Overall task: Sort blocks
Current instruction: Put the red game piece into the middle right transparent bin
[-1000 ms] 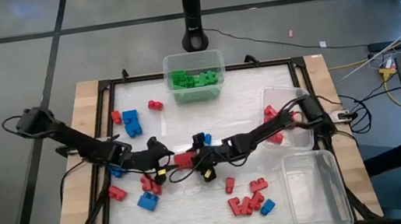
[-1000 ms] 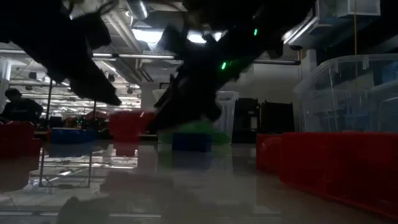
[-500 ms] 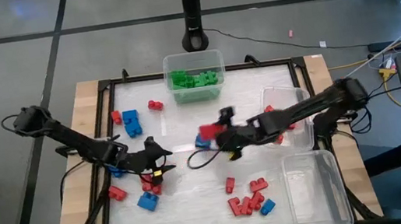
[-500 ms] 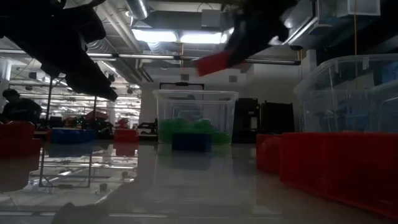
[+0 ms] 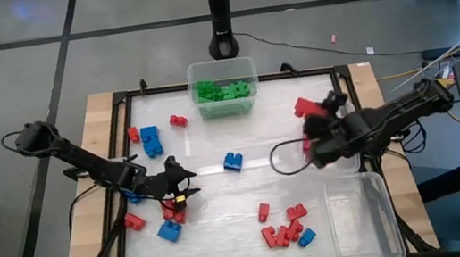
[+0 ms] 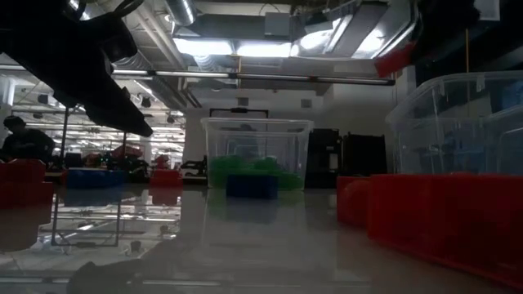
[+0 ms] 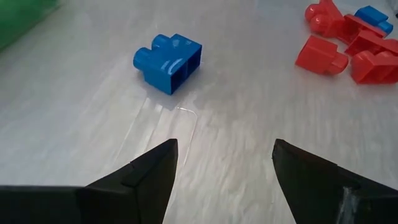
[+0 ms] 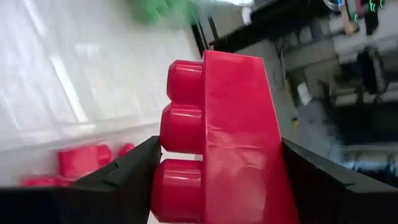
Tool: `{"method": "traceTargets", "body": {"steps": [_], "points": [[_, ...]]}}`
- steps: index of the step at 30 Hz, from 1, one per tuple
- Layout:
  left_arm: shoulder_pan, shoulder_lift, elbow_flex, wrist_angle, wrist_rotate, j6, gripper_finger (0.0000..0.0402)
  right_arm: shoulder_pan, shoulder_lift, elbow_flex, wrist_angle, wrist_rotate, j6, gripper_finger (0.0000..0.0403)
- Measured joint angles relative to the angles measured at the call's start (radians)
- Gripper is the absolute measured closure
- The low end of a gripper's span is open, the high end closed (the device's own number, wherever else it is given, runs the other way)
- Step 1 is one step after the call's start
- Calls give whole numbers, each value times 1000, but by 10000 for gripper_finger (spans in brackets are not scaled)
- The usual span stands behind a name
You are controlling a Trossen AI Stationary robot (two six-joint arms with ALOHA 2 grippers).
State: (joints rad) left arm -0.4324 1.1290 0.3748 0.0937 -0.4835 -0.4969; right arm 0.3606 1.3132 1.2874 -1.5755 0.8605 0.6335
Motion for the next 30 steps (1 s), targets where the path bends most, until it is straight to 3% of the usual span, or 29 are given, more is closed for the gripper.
{"method": "traceTargets", "body": {"steps": [5,14,21,30], "points": [[1,0,0,0,-2,3,150,34,-53,-78,7,-24,99,109],[1,0,0,2,-3,0,150,32,-120,-240,5,-131,184,125],[1,0,0,4,-4,2,150,32,-201,-309,4,-262,205,97],[1,0,0,29,-5,-1,150,17,-170,-357,3,-357,202,66]]}}
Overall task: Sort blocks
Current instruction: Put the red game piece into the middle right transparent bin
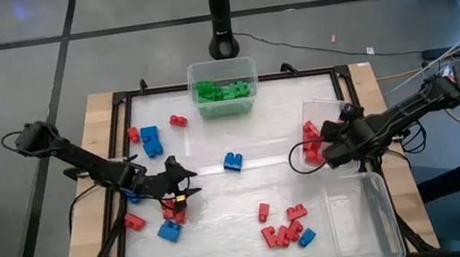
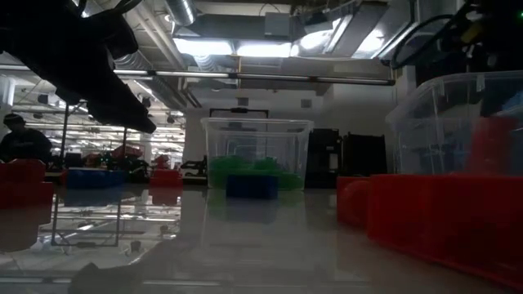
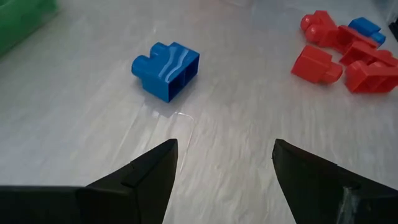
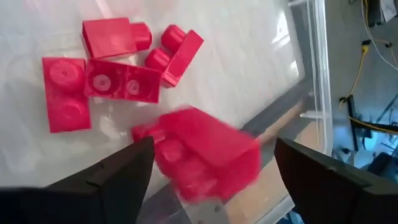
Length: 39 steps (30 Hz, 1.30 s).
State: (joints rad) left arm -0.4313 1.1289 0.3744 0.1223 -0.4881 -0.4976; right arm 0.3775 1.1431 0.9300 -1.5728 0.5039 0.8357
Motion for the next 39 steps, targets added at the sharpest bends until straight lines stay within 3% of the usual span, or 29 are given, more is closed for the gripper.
{"method": "traceTargets", "body": {"steps": [7,14,20,24,30,39], "points": [[0,0,0,2,0,0,150,2,0,97,62,9,-120,45],[0,0,0,2,0,-1,150,3,20,123,713,26,-577,43],[0,0,0,2,0,-11,150,3,165,123,1119,-175,-960,42],[0,0,0,0,0,-14,150,3,306,123,1209,-278,-1095,42],[0,0,0,-1,1,-13,150,2,490,122,1229,-355,-1143,47],[0,0,0,0,0,-10,150,2,617,122,1284,-471,-1228,82]]}}
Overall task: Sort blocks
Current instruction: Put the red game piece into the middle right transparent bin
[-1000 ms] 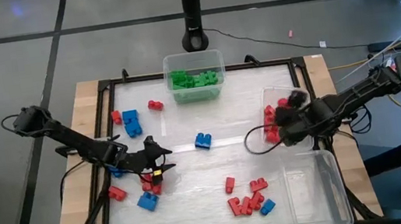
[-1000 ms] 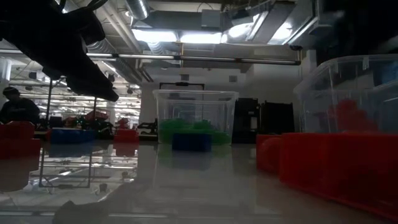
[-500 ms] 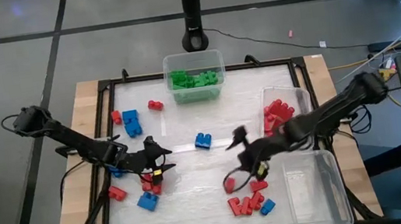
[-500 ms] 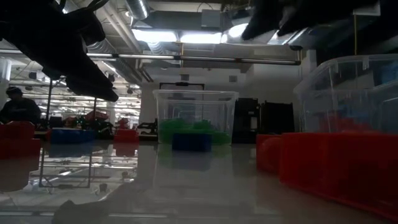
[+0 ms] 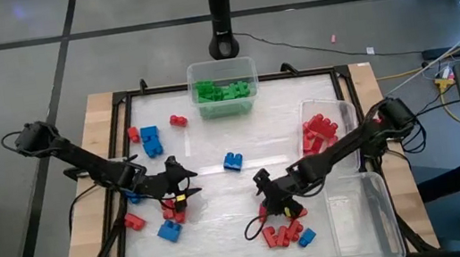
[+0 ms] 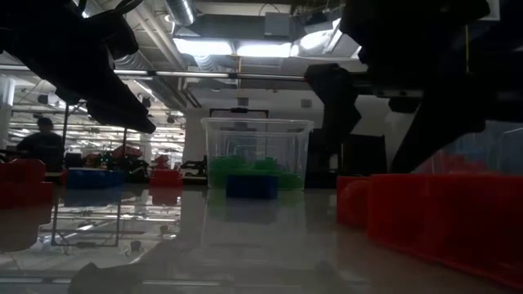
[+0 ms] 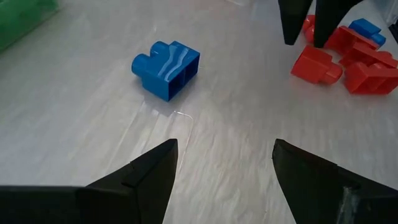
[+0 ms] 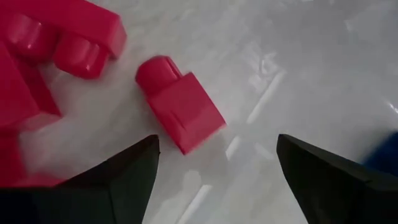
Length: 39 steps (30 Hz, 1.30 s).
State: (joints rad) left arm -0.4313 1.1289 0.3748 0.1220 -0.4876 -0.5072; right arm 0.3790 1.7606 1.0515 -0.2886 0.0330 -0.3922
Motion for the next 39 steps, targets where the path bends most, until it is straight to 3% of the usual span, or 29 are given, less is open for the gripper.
{"method": "traceTargets", "body": {"steps": [9,21,32,36,39], "points": [[1,0,-9,1,-11,11,150,1,22,0,126,-2,-61,87],[2,0,-10,-1,-21,13,150,0,91,4,226,-87,-88,87],[2,0,-11,1,-26,10,150,-21,91,46,190,218,-114,86],[2,0,-11,1,-26,10,150,-20,83,101,133,215,-116,86],[2,0,-11,0,-26,6,150,-20,79,149,86,140,-91,86]]}}
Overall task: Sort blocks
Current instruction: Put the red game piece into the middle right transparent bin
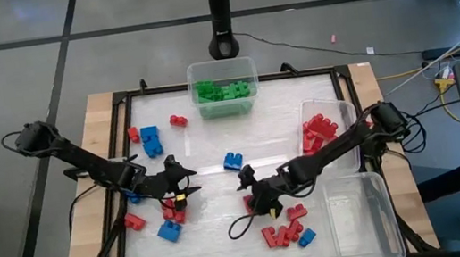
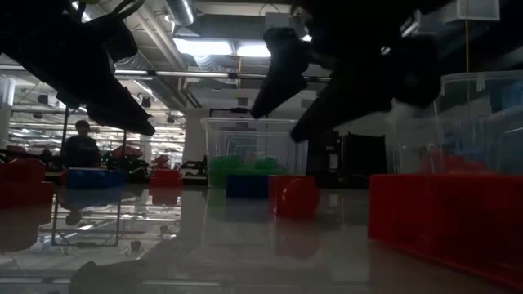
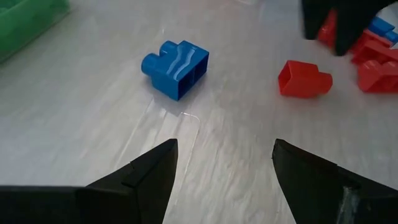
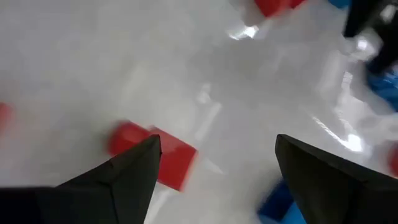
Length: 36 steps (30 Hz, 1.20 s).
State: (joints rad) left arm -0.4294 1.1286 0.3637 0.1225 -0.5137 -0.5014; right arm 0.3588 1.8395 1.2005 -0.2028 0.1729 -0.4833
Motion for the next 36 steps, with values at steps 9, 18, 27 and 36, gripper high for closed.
{"method": "traceTargets", "body": {"steps": [9,18,27,36], "points": [[0,0,0,-2,0,-15,150,1,51,3,22,-113,198,86],[0,0,0,-3,0,-15,150,1,98,3,22,-38,340,86],[0,0,0,-3,0,-15,150,0,121,3,25,-29,426,86],[0,5,-1,-6,0,-23,150,-6,148,1,18,42,449,86]]}}
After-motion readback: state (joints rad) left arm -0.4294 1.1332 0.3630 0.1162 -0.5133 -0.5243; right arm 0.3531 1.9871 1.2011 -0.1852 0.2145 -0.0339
